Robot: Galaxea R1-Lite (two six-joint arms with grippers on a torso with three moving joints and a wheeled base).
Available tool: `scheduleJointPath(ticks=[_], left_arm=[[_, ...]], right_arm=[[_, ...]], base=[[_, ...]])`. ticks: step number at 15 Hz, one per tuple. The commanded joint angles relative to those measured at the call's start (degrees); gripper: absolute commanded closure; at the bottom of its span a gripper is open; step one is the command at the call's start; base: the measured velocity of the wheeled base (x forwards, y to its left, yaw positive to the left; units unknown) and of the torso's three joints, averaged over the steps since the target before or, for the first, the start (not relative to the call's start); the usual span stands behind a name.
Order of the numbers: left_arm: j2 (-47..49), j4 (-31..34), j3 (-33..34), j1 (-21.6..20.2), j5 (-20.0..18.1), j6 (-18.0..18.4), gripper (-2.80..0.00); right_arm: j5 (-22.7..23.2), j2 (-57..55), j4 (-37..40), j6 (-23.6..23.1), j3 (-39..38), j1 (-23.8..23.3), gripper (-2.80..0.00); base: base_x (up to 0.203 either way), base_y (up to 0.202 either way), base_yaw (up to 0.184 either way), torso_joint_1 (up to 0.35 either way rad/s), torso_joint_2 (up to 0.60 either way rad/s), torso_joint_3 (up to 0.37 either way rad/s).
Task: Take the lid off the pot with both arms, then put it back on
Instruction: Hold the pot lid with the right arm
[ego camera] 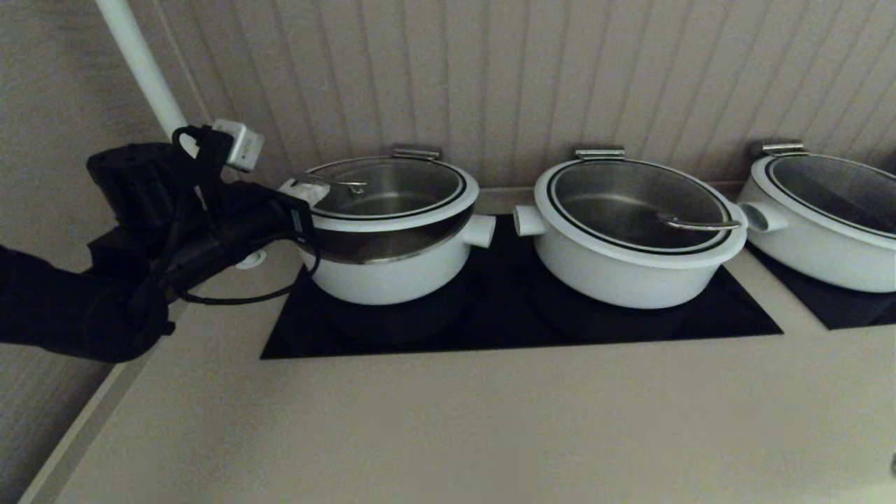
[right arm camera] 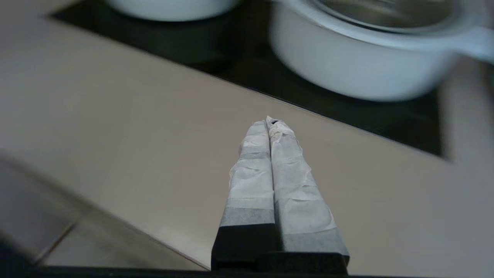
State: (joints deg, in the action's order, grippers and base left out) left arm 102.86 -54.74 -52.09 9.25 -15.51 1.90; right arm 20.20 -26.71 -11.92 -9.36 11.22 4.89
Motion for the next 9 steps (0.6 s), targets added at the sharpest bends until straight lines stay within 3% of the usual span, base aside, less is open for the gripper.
scheduleJointPath(ticks=[1, 5, 9], left_arm=[[0.41, -0.37, -0.74, -0.02, -0.05, 0.03, 0.00], [0.78, -0.28, -0.91, -0.02, -0.05, 0.03, 0.00], [0.76, -0.22, -0.82, -0.02, 0.04, 0.03, 0.00]], right_arm=[[3.90, -8.49, -3.05, -0.47, -0.25, 0.66, 0.00], [15.62, -19.41, -8.98, -4.76, 0.28, 0.81, 0.00], [17.71, -26.52, -9.89, -10.91, 2.95, 0.83, 0.00]], base=[[0.000, 0.000, 0.000, 0.000, 0.00, 0.000], [0.000, 0.000, 0.000, 0.000, 0.00, 0.000], [0.000, 0.000, 0.000, 0.000, 0.00, 0.000]])
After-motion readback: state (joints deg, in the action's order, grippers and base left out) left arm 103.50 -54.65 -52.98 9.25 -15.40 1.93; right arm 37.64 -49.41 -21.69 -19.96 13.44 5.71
